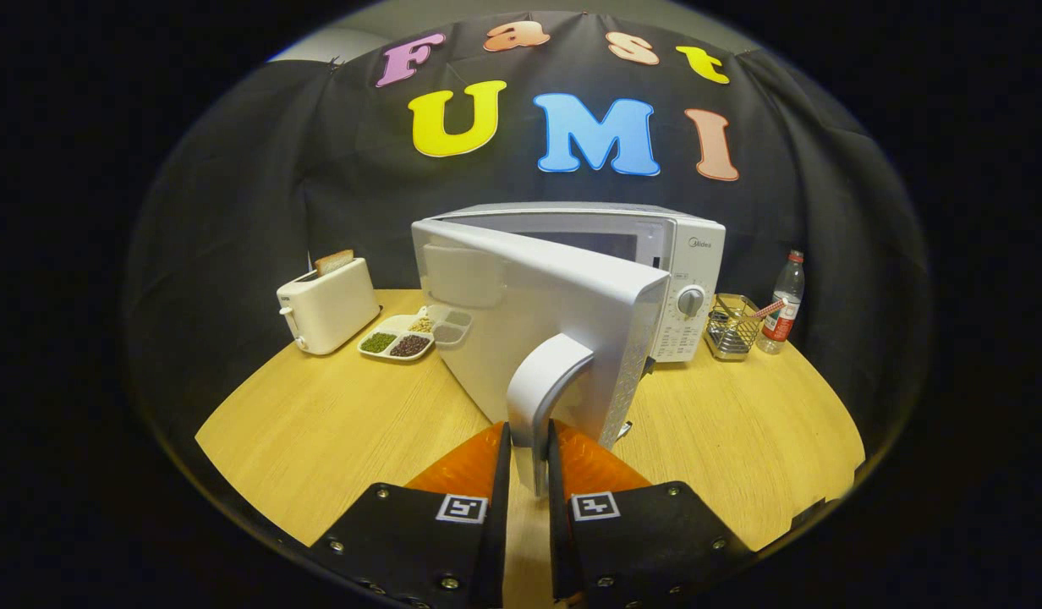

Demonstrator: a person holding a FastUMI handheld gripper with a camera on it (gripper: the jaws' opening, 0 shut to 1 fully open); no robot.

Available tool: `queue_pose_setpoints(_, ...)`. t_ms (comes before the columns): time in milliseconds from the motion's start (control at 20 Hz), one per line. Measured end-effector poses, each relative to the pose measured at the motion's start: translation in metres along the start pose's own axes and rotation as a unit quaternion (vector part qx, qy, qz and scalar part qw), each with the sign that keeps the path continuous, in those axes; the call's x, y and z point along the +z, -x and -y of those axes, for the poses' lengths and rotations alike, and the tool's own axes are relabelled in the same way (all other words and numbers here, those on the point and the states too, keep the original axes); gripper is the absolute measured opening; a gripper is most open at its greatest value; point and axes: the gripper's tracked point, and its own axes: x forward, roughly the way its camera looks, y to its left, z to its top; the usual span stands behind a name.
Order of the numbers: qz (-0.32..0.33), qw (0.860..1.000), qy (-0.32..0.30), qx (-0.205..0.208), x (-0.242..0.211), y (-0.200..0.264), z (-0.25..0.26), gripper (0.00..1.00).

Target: Open the microwave, put the food inside, and close the microwave door.

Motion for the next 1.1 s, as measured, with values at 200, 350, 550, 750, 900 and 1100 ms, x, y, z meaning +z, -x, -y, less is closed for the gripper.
queue_pose_setpoints(200, 0.004, 1.000, 0.014, 0.013, -0.008, 0.010, -0.027, 0.22)
queue_pose_setpoints(350, 0.002, 0.999, 0.019, 0.026, -0.015, 0.017, -0.049, 0.22)
queue_pose_setpoints(550, -0.003, 0.999, 0.025, 0.042, -0.025, 0.022, -0.081, 0.22)
queue_pose_setpoints(750, 0.000, 0.998, 0.041, 0.050, -0.028, 0.028, -0.113, 0.22)
queue_pose_setpoints(900, 0.001, 0.998, 0.047, 0.044, -0.029, 0.030, -0.127, 0.22)
queue_pose_setpoints(1100, -0.001, 0.998, 0.030, 0.046, -0.031, 0.037, -0.146, 0.23)
